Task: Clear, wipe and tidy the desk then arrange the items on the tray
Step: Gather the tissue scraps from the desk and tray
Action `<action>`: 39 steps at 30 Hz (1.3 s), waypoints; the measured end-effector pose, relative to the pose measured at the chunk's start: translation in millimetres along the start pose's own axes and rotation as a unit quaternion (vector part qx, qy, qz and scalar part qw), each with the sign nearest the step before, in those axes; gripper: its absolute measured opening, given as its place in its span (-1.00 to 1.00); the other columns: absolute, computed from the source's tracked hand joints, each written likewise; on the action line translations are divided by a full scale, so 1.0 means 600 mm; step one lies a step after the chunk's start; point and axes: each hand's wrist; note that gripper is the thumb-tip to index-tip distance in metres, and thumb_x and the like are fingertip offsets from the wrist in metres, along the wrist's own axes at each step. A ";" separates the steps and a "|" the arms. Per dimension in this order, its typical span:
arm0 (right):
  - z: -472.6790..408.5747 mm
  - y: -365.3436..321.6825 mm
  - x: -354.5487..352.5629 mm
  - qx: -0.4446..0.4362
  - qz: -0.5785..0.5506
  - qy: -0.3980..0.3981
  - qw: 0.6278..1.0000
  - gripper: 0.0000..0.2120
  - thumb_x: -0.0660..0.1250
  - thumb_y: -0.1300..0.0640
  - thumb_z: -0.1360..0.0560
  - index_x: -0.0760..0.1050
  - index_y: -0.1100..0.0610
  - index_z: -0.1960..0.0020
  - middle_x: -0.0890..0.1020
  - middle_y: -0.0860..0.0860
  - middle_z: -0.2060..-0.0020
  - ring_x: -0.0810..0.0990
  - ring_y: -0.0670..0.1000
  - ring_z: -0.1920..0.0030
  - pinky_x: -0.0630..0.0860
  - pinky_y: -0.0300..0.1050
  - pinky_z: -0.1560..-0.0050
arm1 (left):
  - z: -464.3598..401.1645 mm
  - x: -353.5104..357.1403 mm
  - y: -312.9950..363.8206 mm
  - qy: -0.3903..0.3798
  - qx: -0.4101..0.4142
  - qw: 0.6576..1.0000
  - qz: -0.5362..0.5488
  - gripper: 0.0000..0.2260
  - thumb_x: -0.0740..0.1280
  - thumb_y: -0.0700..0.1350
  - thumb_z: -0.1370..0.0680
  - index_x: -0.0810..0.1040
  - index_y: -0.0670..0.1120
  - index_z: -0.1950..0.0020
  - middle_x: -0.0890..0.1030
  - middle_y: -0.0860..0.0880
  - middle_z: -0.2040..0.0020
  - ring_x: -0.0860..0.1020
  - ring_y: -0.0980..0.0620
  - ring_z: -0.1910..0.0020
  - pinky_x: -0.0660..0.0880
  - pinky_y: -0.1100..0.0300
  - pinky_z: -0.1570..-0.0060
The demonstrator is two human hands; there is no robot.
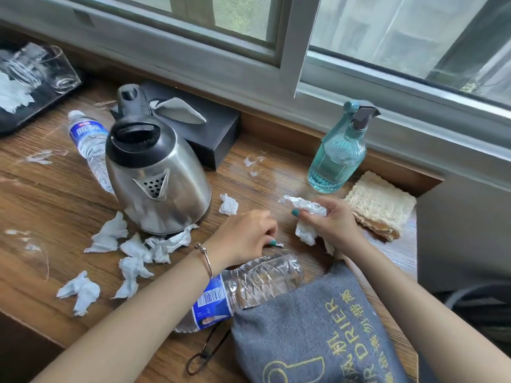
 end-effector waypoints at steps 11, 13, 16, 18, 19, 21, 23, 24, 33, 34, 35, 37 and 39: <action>-0.096 -0.076 0.127 -0.132 0.039 -0.101 0.985 -0.79 0.48 0.01 -0.44 0.66 0.16 0.12 0.58 -0.09 0.34 0.49 -0.06 0.35 0.40 -0.12 0.33 | 0.173 -0.045 -0.053 0.104 -0.204 0.914 0.335 -0.67 0.21 -0.26 -0.61 0.61 0.14 0.10 0.63 0.10 0.24 0.58 0.14 0.32 0.50 0.34 0.27; -0.100 -0.079 0.151 -0.174 0.091 -0.140 0.970 -0.71 0.46 0.05 -0.47 0.64 0.17 -0.14 0.54 -0.11 0.20 0.50 -0.06 0.23 0.42 -0.15 0.20 | 0.206 -0.041 -0.062 0.110 -0.231 0.896 0.362 -0.67 0.23 -0.27 -0.60 0.64 0.12 0.13 0.66 0.08 0.22 0.61 0.12 0.29 0.52 0.33 0.24; -0.098 -0.072 0.161 -0.192 0.140 -0.189 0.953 -0.58 0.47 0.05 -0.46 0.56 0.11 -0.29 0.56 0.04 -0.03 0.53 0.03 0.01 0.47 -0.11 0.00 | 0.236 -0.031 -0.076 0.120 -0.267 0.888 0.355 -0.74 0.27 -0.22 -0.60 0.64 0.11 0.12 0.67 0.10 0.19 0.62 0.11 0.27 0.55 0.29 0.20; -0.096 -0.066 0.165 -0.215 0.171 -0.185 0.943 -0.64 0.54 0.07 -0.39 0.64 0.13 -0.15 0.57 0.05 -0.02 0.54 0.05 0.00 0.48 -0.05 0.01 | 0.254 -0.028 -0.082 0.133 -0.279 0.883 0.354 -0.78 0.29 -0.15 -0.59 0.64 0.13 0.14 0.67 0.08 0.19 0.61 0.12 0.28 0.55 0.28 0.22; -0.097 -0.063 0.168 -0.225 0.183 -0.180 0.940 -0.70 0.57 0.13 -0.35 0.66 0.15 -0.06 0.57 0.03 0.03 0.54 0.06 0.03 0.50 -0.02 0.05 | 0.262 -0.028 -0.085 0.143 -0.279 0.881 0.354 -0.78 0.30 -0.13 -0.59 0.64 0.13 0.16 0.66 0.07 0.19 0.60 0.13 0.30 0.54 0.28 0.24; -0.097 -0.064 0.170 -0.227 0.199 -0.183 0.935 -0.78 0.56 0.26 -0.32 0.63 0.19 0.06 0.52 -0.03 0.12 0.53 0.07 0.12 0.46 -0.01 0.16 | 0.276 -0.034 -0.087 0.166 -0.275 0.874 0.364 -0.82 0.32 -0.07 -0.57 0.64 0.16 0.16 0.66 0.07 0.20 0.59 0.15 0.32 0.51 0.32 0.28; -0.099 -0.070 0.167 -0.226 0.216 -0.195 0.930 -0.80 0.51 0.35 -0.32 0.60 0.22 0.08 0.48 -0.08 0.15 0.53 0.10 0.13 0.38 -0.09 0.15 | 0.291 -0.046 -0.085 0.191 -0.279 0.861 0.380 -0.92 0.35 0.07 -0.48 0.63 0.22 0.13 0.67 0.08 0.21 0.59 0.18 0.31 0.47 0.40 0.32; -0.100 -0.074 0.164 -0.210 0.221 -0.199 0.931 -0.80 0.49 0.38 -0.34 0.61 0.24 0.06 0.49 -0.07 0.15 0.54 0.11 0.11 0.34 -0.13 0.13 | 0.300 -0.052 -0.086 0.211 -0.284 0.855 0.379 -0.91 0.36 0.13 -0.42 0.64 0.22 0.14 0.68 0.08 0.21 0.61 0.18 0.29 0.47 0.41 0.32; -0.062 -0.183 0.136 -0.077 0.141 -0.202 0.966 -0.78 0.47 0.09 -0.47 0.57 0.06 0.33 0.55 -0.10 0.49 0.41 -0.16 0.49 0.30 -0.28 0.46 | 0.378 -0.070 -0.138 0.275 -0.286 0.844 0.361 -0.81 0.48 -0.08 -0.43 0.61 0.11 -0.01 0.59 0.06 0.03 0.59 0.15 0.05 0.53 0.32 0.08; -0.054 -0.195 0.141 -0.071 0.119 -0.198 0.970 -0.75 0.47 0.10 -0.47 0.55 0.01 0.38 0.53 -0.13 0.53 0.40 -0.17 0.53 0.28 -0.32 0.50 | 0.379 -0.071 -0.149 0.260 -0.274 0.852 0.362 -0.79 0.48 -0.06 -0.42 0.60 0.10 -0.03 0.58 0.06 0.01 0.58 0.16 0.04 0.52 0.34 0.06; -0.044 -0.211 0.149 -0.063 0.107 -0.194 0.973 -0.75 0.47 0.12 -0.47 0.55 -0.01 0.37 0.53 -0.15 0.54 0.40 -0.19 0.53 0.30 -0.33 0.50 | 0.379 -0.072 -0.163 0.249 -0.260 0.858 0.365 -0.78 0.48 -0.07 -0.43 0.61 0.09 -0.05 0.57 0.06 0.00 0.58 0.17 0.02 0.51 0.35 0.03; -0.028 -0.229 0.172 -0.051 0.115 -0.186 0.975 -0.83 0.47 0.12 -0.47 0.58 0.05 0.29 0.55 -0.12 0.48 0.43 -0.19 0.47 0.34 -0.32 0.43 | 0.374 -0.072 -0.193 0.229 -0.229 0.871 0.368 -0.79 0.46 -0.10 -0.46 0.61 0.08 -0.08 0.57 0.07 -0.03 0.58 0.17 0.00 0.52 0.28 -0.04; -0.016 -0.237 0.197 -0.028 0.119 -0.167 0.978 -0.84 0.46 0.13 -0.47 0.57 0.11 0.27 0.54 -0.12 0.45 0.43 -0.19 0.44 0.33 -0.35 0.40 | 0.367 -0.072 -0.222 0.213 -0.203 0.880 0.372 -0.79 0.46 -0.11 -0.47 0.61 0.10 -0.08 0.58 0.08 -0.04 0.58 0.17 0.00 0.54 0.20 -0.08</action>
Point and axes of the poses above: each hand's wrist, its own z-axis away from the middle knuckle, its own x-axis out of the palm, y = z × x
